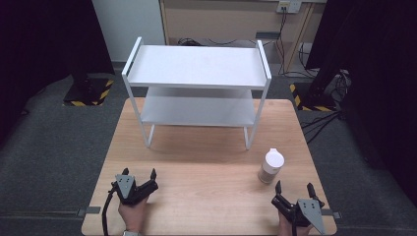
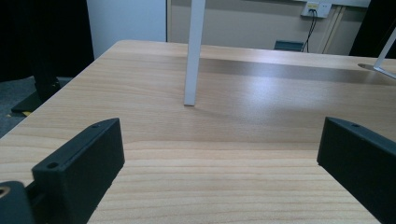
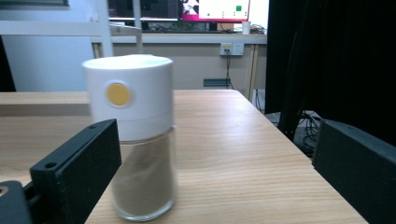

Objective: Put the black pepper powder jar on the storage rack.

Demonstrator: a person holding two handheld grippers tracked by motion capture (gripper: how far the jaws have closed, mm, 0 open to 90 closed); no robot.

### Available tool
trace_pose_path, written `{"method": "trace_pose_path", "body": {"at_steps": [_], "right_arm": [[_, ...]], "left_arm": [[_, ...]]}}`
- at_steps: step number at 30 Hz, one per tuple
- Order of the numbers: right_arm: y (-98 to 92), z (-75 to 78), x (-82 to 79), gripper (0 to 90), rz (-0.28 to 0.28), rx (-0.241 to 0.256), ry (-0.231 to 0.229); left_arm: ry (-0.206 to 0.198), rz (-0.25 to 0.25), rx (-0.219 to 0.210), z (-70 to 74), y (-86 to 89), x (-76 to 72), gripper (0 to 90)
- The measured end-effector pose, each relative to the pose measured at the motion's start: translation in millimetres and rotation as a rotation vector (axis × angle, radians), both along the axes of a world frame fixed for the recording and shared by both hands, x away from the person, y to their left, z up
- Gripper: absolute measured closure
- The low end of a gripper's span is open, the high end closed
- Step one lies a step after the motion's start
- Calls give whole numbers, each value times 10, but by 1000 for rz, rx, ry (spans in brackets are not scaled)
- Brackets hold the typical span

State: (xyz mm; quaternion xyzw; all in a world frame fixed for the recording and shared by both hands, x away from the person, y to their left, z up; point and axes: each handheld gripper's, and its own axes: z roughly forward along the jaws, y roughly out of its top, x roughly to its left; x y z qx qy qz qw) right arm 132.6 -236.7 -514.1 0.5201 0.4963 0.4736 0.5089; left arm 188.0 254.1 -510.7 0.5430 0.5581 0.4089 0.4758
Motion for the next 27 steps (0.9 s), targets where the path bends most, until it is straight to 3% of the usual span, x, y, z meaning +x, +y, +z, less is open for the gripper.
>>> {"method": "trace_pose_path", "body": {"at_steps": [12,17,27], "right_arm": [[257,51,144,25,35,-2,43],[407,84,290,33,25,-15,55],[503,151,553,43,21,5,78]], "left_arm": [[4,-2,0,4,3,4,3],[3,-4,-1,4,9,5,3],[-1,-10,-8,0,23,3,4]]}}
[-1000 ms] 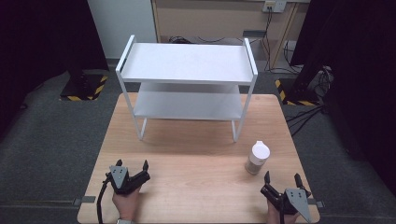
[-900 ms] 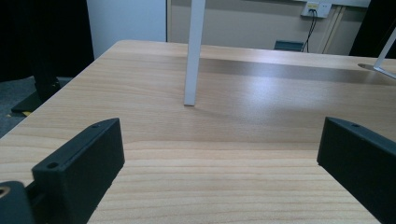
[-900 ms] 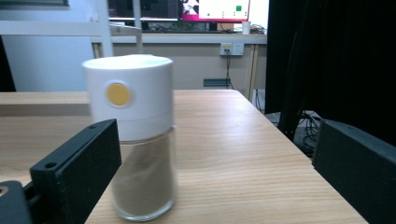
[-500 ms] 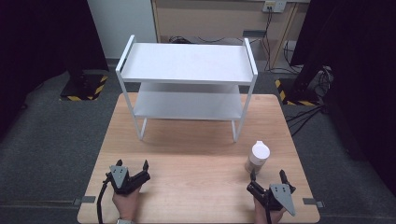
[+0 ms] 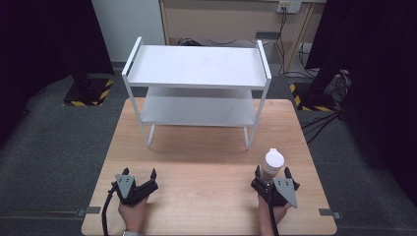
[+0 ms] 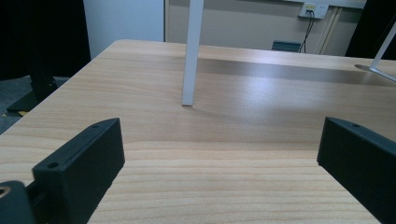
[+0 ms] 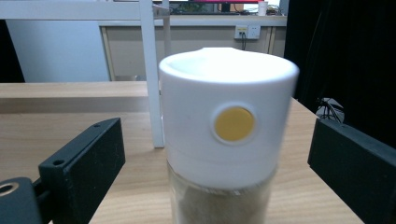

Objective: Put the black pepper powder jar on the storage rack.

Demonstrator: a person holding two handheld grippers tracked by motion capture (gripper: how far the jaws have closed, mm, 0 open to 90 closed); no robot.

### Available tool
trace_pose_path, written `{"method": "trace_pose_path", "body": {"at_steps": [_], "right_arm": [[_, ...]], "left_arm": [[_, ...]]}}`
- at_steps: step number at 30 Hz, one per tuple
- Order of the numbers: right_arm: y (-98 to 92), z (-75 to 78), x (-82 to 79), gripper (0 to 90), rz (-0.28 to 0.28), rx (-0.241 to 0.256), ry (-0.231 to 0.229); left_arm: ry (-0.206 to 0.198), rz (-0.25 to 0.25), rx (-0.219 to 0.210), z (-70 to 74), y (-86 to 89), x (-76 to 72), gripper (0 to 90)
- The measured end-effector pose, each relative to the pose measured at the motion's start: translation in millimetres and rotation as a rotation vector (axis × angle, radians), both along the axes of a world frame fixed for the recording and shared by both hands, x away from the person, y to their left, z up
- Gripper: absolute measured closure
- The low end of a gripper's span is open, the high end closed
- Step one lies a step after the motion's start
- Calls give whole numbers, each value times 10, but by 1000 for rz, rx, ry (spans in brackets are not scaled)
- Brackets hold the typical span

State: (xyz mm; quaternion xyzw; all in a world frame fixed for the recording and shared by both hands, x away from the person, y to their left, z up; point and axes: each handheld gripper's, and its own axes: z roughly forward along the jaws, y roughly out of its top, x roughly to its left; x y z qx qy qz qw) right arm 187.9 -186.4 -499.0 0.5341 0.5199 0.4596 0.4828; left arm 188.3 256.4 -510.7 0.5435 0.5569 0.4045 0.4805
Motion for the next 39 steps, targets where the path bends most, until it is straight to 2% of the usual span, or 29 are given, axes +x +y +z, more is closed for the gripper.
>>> {"method": "trace_pose_path", "body": {"at_steps": [7,19,39], "right_arm": [[21,22,115,69,0,9,13],[-36,21,175,141,10,48,40],[15,5,173,240,-22,44,24]], "left_arm": [[-1,-1,-3,-1,3,0,4],[3,-5,0,3,4,2,5],[1,-10,5,2,9,3,5]]}}
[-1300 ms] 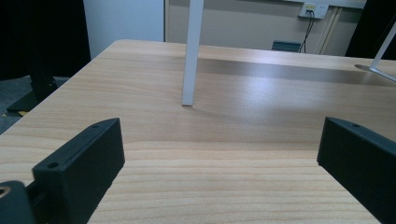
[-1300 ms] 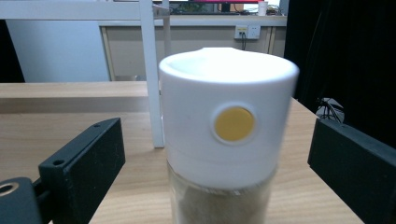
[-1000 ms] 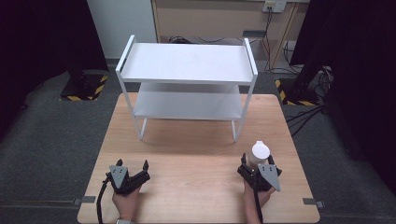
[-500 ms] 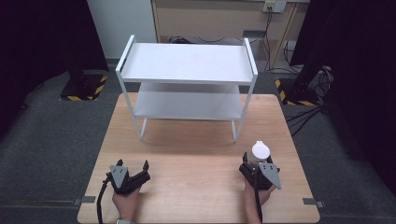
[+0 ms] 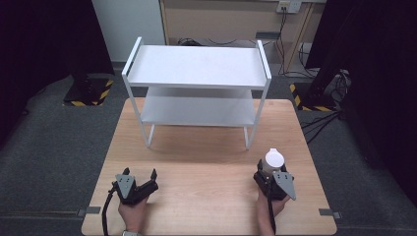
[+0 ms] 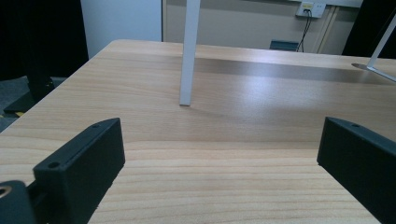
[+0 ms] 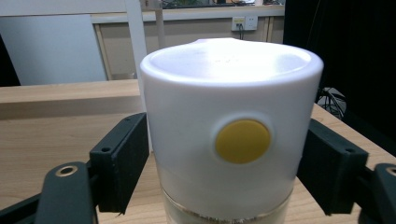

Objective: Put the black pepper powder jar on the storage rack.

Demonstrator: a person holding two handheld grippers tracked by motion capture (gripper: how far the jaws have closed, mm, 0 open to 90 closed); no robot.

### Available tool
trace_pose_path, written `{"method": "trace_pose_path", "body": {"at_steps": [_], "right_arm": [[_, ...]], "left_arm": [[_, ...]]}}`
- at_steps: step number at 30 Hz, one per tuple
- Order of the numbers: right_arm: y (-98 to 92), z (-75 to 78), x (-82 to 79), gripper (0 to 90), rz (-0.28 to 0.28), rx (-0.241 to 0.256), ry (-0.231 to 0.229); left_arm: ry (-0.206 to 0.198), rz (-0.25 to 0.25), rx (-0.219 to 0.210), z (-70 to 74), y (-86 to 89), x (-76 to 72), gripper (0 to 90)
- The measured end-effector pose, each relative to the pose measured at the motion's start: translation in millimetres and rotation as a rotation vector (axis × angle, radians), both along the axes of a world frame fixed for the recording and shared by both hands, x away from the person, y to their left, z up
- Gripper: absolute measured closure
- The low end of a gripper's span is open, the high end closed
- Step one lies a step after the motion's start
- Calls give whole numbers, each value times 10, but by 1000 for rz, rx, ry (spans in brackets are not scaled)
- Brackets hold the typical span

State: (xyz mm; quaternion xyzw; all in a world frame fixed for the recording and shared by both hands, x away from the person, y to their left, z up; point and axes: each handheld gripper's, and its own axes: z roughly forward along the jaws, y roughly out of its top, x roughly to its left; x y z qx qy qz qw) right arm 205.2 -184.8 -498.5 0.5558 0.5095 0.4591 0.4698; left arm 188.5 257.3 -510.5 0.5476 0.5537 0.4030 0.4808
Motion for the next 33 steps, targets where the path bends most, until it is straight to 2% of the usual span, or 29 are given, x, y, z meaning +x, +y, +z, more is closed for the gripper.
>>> {"method": "trace_pose_path", "body": {"at_steps": [11,18,27,33], "right_arm": [[-4,-3,-1,287,-8,2,4],[14,-20,-7,301,-9,-38,-4],[-29,76,15,304,22,-33,29],[-7,112,-33,305,45,-49,6]], "left_arm": [[0,1,-2,-1,-1,0,5],[1,5,-5,2,-4,1,4],[0,11,0,-1,-16,0,4],[0,8,-2,-1,-11,2,4]]}}
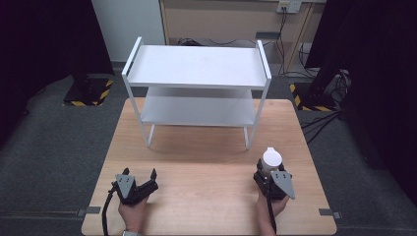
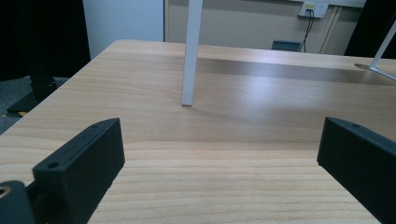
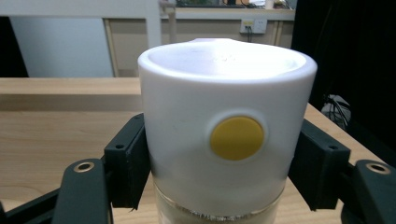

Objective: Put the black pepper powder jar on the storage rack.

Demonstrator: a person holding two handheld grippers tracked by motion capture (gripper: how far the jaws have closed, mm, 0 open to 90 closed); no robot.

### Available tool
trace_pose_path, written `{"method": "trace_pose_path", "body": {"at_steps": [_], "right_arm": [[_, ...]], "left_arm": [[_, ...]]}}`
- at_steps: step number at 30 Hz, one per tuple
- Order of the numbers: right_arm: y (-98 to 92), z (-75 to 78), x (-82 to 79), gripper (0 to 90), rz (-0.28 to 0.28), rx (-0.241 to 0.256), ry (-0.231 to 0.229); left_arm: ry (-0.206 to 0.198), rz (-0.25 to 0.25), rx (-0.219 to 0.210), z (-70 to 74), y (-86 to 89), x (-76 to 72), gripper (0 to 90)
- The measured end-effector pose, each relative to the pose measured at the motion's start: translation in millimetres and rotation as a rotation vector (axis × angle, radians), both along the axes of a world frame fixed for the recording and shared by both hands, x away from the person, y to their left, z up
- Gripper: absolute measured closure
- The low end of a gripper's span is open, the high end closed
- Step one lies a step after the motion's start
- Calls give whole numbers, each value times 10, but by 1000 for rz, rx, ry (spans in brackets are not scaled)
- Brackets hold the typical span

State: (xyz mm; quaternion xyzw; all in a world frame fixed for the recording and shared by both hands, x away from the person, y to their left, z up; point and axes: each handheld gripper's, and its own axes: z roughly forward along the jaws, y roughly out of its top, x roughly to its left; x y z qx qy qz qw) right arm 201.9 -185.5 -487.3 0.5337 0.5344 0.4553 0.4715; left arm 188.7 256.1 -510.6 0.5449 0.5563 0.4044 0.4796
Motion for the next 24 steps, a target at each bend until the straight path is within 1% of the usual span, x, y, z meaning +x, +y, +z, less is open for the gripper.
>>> {"method": "trace_pose_path", "body": {"at_steps": [3,4,10,12,15,16,19,20,21,23,24], "right_arm": [[13,84,-29,305,24,-11,-11],[13,84,-29,305,24,-11,-11],[46,258,-49,305,61,-21,-13],[73,340,-41,306,71,-18,-8],[93,391,-37,306,81,-13,-11],[118,447,-38,305,89,-9,-12],[158,530,-37,305,101,-5,-18],[158,530,-37,305,101,-5,-18],[185,586,-30,306,110,-5,-21],[219,648,-20,305,117,-3,-20],[219,648,-20,305,117,-3,-20]], "left_arm": [[0,-2,-1,0,3,0,4],[0,-2,-1,0,3,0,4],[1,-1,-4,2,3,-1,4],[-1,0,-4,1,2,-6,4],[0,-2,-6,3,7,-5,4],[-1,-4,-7,2,10,-5,4],[0,-5,-7,3,12,-4,4],[0,-5,-7,3,12,-4,4],[0,-5,-9,2,14,-4,4],[-1,-6,-10,1,17,-5,4],[-1,-6,-10,1,17,-5,4]]}}
